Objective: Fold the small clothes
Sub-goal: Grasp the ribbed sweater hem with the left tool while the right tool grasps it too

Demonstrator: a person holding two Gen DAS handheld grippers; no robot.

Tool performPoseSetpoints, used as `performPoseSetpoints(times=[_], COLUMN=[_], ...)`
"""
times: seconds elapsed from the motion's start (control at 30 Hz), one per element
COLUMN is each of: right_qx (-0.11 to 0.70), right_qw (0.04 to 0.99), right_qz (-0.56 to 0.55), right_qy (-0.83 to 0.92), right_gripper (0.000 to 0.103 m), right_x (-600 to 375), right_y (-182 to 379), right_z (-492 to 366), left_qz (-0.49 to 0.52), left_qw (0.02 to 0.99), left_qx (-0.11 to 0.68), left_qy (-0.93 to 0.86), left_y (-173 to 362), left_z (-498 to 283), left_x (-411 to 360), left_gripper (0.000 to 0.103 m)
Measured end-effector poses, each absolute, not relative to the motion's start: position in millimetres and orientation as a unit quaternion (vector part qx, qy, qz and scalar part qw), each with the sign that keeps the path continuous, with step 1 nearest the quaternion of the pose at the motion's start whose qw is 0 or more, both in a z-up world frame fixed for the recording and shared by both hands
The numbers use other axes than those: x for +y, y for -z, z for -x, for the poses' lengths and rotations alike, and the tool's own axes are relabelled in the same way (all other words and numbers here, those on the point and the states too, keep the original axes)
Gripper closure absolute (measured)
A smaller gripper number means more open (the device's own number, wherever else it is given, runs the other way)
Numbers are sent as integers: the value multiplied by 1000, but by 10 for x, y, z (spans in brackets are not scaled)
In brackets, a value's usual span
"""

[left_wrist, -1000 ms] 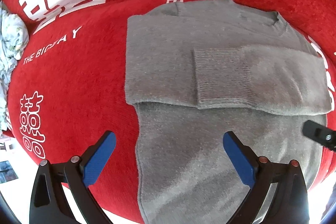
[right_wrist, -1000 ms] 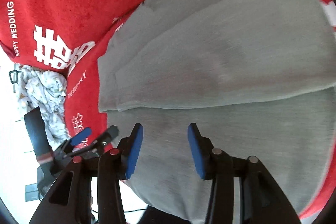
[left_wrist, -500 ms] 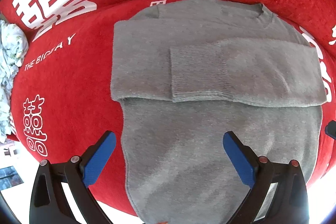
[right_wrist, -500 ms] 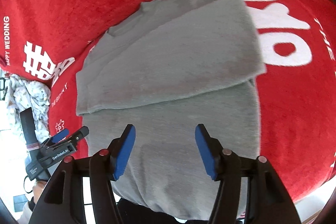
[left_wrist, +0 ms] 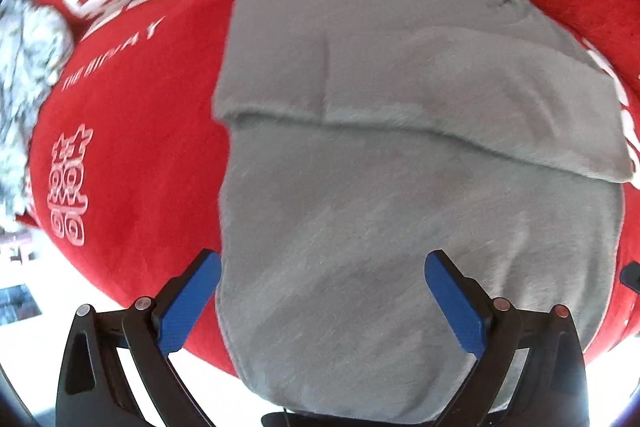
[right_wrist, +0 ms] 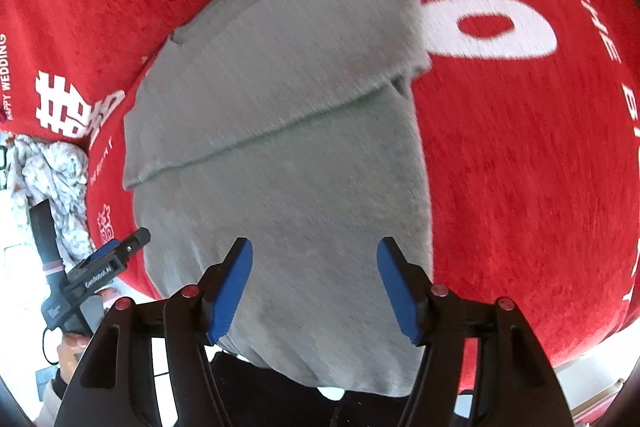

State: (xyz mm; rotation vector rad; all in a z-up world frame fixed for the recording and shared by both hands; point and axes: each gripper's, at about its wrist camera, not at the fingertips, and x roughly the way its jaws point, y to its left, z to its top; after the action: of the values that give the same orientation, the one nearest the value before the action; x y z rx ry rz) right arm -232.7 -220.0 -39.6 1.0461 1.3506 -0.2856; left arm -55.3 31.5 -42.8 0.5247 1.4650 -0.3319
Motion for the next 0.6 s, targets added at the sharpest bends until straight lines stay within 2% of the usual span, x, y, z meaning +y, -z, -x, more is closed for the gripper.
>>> performPoseSetpoints(times=[0.17, 0.6], right_qx=[602, 603], right_qw=[638, 624], right_qz=[-464, -492], right_qy=[121, 75], right_gripper=[34, 34], right_x=[-2141, -1460], right_y=[514, 703], right_z=[2500, 3122], left_qz=[-221, -205], left_qw=[675, 659], left_qx=[688, 696], left_qy=[149, 196], left_y=[534, 622], left_z=[701, 1192], left_x=[566, 1361], left_gripper=[1, 1])
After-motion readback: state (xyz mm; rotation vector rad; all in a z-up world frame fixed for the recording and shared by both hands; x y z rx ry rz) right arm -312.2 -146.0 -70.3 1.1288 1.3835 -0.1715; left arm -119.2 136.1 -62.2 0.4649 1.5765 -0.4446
